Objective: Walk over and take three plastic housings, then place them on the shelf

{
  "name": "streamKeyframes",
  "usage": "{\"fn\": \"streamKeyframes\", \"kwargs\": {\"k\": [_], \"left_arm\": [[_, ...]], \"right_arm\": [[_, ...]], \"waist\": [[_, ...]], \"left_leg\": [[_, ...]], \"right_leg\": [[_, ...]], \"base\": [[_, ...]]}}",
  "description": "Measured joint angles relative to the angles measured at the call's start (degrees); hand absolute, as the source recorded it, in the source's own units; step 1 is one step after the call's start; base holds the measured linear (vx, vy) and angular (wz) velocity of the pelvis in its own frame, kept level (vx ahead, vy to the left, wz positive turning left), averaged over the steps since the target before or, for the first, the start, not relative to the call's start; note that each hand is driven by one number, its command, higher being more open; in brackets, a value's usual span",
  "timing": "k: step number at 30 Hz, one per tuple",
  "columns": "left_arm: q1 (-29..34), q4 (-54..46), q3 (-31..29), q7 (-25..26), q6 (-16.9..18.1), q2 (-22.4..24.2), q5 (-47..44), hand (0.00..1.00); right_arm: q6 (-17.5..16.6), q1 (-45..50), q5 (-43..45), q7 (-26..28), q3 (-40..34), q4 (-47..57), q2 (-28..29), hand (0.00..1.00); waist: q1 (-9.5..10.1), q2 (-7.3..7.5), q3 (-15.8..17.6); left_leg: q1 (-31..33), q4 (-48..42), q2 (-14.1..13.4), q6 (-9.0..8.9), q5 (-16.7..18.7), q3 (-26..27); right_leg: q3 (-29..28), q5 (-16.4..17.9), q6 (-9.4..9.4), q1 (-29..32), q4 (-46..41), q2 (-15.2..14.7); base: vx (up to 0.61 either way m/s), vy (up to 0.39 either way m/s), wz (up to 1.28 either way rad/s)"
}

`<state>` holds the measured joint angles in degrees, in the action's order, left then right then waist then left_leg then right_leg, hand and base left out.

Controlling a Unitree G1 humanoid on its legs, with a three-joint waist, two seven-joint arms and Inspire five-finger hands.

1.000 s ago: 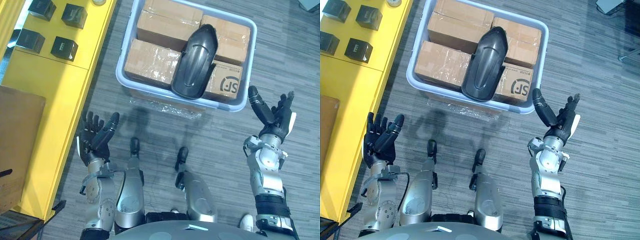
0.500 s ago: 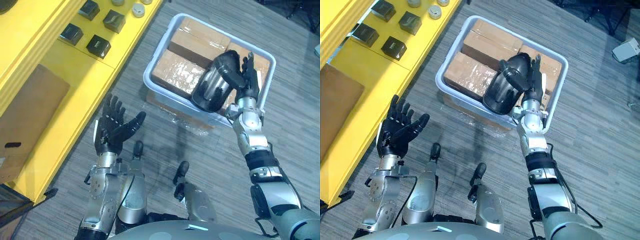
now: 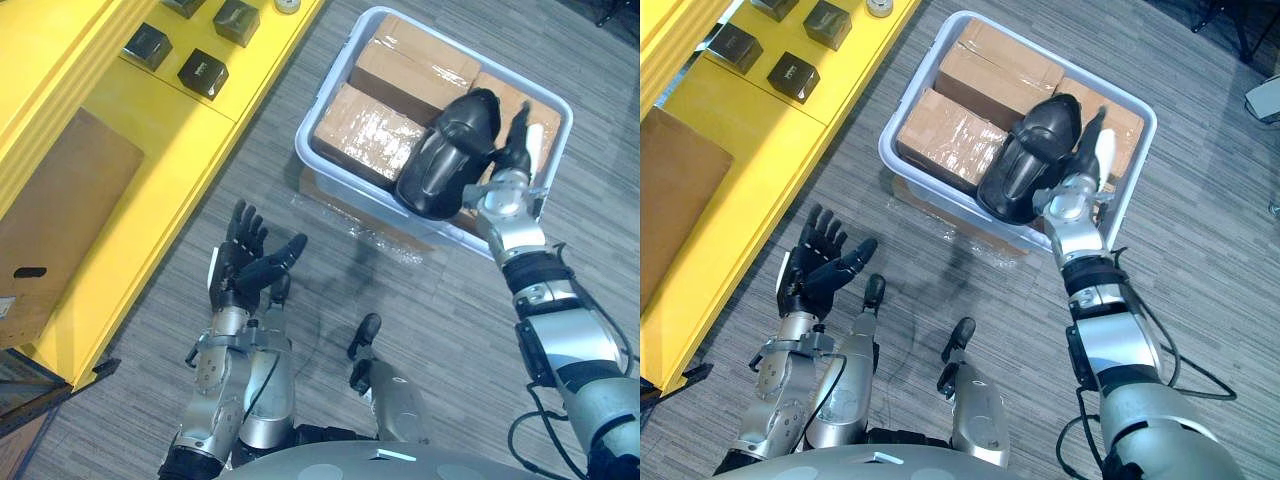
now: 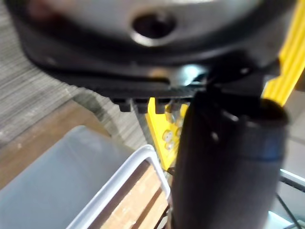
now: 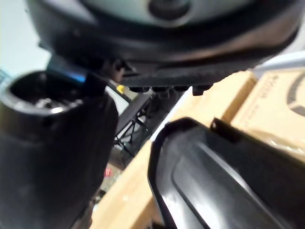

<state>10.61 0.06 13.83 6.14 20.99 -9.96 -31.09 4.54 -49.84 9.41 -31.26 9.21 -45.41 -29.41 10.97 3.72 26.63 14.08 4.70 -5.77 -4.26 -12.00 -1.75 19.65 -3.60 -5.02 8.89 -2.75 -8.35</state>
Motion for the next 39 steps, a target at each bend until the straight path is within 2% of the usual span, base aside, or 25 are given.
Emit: {"fn": "streamKeyframes", "kwargs": {"k": [3, 6, 9, 11, 13, 17, 21, 30, 33, 34, 39], "left_arm": [[-0.2, 0.0, 1.2, 0.0, 0.1, 0.1, 0.0, 1.0], [-0.3, 0.0, 1.5, 0.0, 0.1, 0.8, 0.0, 1.0], [-0.5, 0.0, 0.9, 0.0, 0.1, 1.0, 0.0, 1.0], [-0.9, 0.0, 0.8, 0.0, 0.2, 1.0, 0.0, 1.0], [-1.2, -0.1, 0.8, -0.1, 0.2, 1.0, 0.0, 1.0], [-1.1, -0.1, 0.8, 0.2, 0.2, 1.0, 0.0, 1.0], [-1.1, -0.1, 0.8, 1.4, 0.2, 1.0, 0.0, 1.0], [-1.1, -0.1, 0.9, 2.2, 0.2, 1.0, 0.0, 1.0], [-1.1, -0.1, 0.8, 2.2, 0.2, 1.0, 0.0, 1.0], [-1.1, -0.2, 0.7, 2.2, 0.2, 1.0, 0.0, 1.0], [-1.1, -0.7, -1.0, 2.2, 0.0, 1.0, 0.0, 1.0]], "right_arm": [[-2.1, -1.1, -0.3, -2.1, -0.1, 0.4, -2.4, 1.0], [-6.4, -1.1, -1.5, -2.2, -0.8, 3.7, -4.5, 1.0], [-11.8, -0.9, -1.7, 3.0, -1.0, 7.9, -5.0, 1.0], [-12.5, -0.9, -1.8, 4.1, -0.9, 8.5, -5.0, 1.0], [-11.3, -0.9, -1.6, 4.6, -0.9, 8.6, -5.0, 1.0], [-4.7, -0.5, 0.2, 4.7, -0.9, 7.7, -5.0, 1.0], [0.0, 0.5, 0.4, 4.8, -1.0, 6.9, -5.0, 1.0], [5.2, 1.1, 0.2, 5.4, -1.0, 3.5, -5.0, 1.0], [9.9, 1.1, 0.2, 10.1, -1.0, 3.3, -5.1, 1.0], [12.3, 1.1, 0.3, 13.5, -0.7, 2.7, -5.5, 1.0], [18.3, 1.1, 0.3, 21.2, 1.1, -1.0, -5.7, 1.0]], "waist": [[-0.02, -0.54, 0.0], [-0.25, -1.7, 0.2], [-0.48, -2.45, 0.1], [-0.38, -2.45, 0.1], [-0.19, -2.45, 0.1], [-0.25, -2.44, 0.1], [-0.62, -2.44, 0.2], [-1.22, -2.28, 0.3], [-1.46, -1.96, 0.4], [-1.46, -1.86, 0.5], [-1.51, -1.54, 0.7]], "left_leg": [[0.2, -0.3, 0.0, -0.04, 0.0, 0.0], [0.5, -0.8, 0.0, -0.21, 0.2, 0.1], [0.5, -1.3, -0.3, -0.5, 0.5, 0.6], [0.5, -1.5, -0.6, -0.68, 0.7, 0.8], [0.5, -1.5, -0.8, -0.7, 0.7, 0.8], [0.5, -1.5, -0.8, -0.71, 0.7, 1.4], [0.5, -1.5, -0.9, -0.71, 0.7, 1.7], [0.5, -1.3, -0.9, -0.69, 0.7, 1.8], [0.5, -1.3, -0.9, -0.69, 0.8, 1.8], [0.5, -1.3, -0.9, -0.68, 0.8, 1.8], [0.5, -1.4, -0.9, -0.68, 0.8, 1.8]], "right_leg": [[0.0, 0.0, 0.0, 0.1, 0.0, 0.0], [-0.1, 0.0, 0.0, 0.1, 0.0, -0.1], [-0.7, 0.0, 0.01, 0.3, 0.0, 0.2], [-0.9, 0.0, 0.06, 0.3, 0.0, 0.5], [-0.9, 0.1, 0.15, 0.4, 0.0, 0.6], [-1.3, 0.0, 0.34, 0.8, -0.1, 0.6], [-1.5, -0.1, 0.36, 1.0, -0.1, 0.6], [-1.6, -0.1, 0.36, 1.1, 0.0, 0.6], [-1.6, -0.1, 0.36, 1.1, 0.0, 0.6], [-1.6, -0.1, 0.35, 1.1, 0.0, 0.6], [-1.5, -0.2, 0.37, 1.0, 0.0, 0.7]], "base": [[0.01, -0.013, 0.0], [0.0, -0.01, -0.01], [0.0, -0.037, -0.1], [0.0, -0.047, -0.09], [0.0, -0.045, -0.02], [0.0, -0.03, -0.06], [0.01, -0.028, -0.04], [0.0, -0.004, 0.0], [0.0, 0.0, 0.0], [0.0, 0.0, 0.0], [0.0, -0.006, 0.0]]}}
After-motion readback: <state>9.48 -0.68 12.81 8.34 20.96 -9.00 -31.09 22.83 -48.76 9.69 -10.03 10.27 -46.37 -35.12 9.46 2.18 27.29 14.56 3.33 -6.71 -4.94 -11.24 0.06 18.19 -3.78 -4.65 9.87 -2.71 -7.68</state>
